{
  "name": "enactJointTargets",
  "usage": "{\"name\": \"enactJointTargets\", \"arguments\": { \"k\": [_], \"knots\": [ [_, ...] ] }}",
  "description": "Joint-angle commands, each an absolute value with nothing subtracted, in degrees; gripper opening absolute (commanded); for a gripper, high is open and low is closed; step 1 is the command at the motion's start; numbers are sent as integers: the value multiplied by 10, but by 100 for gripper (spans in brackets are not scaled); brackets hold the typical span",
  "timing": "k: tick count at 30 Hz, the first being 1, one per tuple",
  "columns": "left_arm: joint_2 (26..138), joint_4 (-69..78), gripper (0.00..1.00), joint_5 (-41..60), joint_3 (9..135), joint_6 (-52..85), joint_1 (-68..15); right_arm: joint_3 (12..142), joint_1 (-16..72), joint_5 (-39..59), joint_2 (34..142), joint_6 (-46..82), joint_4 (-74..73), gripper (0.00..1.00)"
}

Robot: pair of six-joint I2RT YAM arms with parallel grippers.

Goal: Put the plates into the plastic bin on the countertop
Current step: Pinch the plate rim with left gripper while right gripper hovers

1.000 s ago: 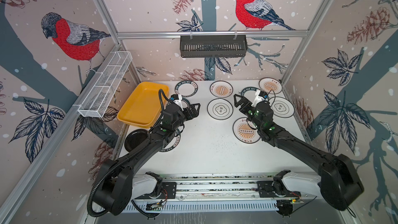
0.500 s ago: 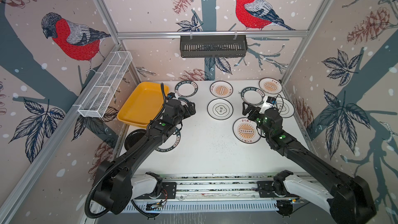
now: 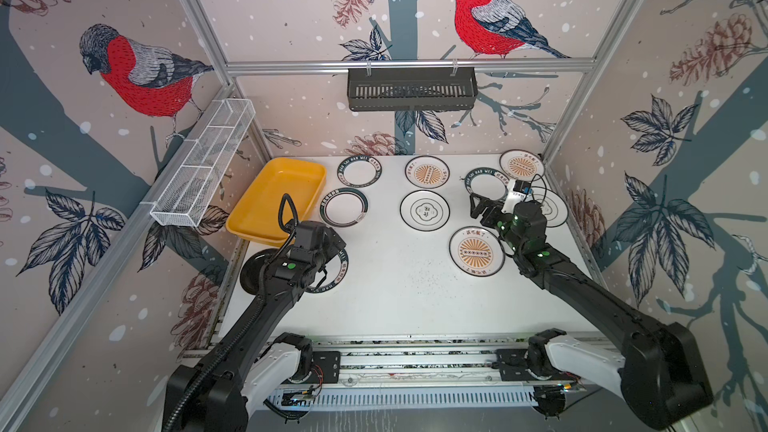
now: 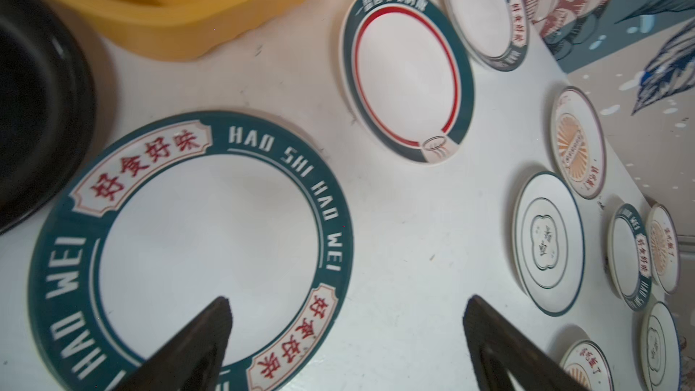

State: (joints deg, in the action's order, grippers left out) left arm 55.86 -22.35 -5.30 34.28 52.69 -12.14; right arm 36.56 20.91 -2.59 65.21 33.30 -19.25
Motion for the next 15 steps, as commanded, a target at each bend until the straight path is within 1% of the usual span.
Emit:
{"name": "enactJointTargets", "arguments": {
  "k": [1, 3, 7, 11, 14, 15],
  "knots": [
    [556, -255, 96, -5, 323, 557, -86, 389, 239, -43, 670, 340, -229, 99],
    [551, -302, 96, -12, 325, 580, -82, 414, 266, -69, 686, 333, -218, 100],
    [515, -395, 96, -81, 363, 557, -64, 446, 313, -105, 714, 329, -205, 99],
    [503, -409, 96, -21, 355, 503, 3, 457, 342, -121, 742, 340, -210, 100],
    [501, -400, 95, 12, 324, 499, 36, 475, 354, -113, 759, 337, -198, 100],
    [500, -390, 93, 26, 314, 503, 41, 479, 359, -112, 763, 333, -196, 100]
  ]
}}
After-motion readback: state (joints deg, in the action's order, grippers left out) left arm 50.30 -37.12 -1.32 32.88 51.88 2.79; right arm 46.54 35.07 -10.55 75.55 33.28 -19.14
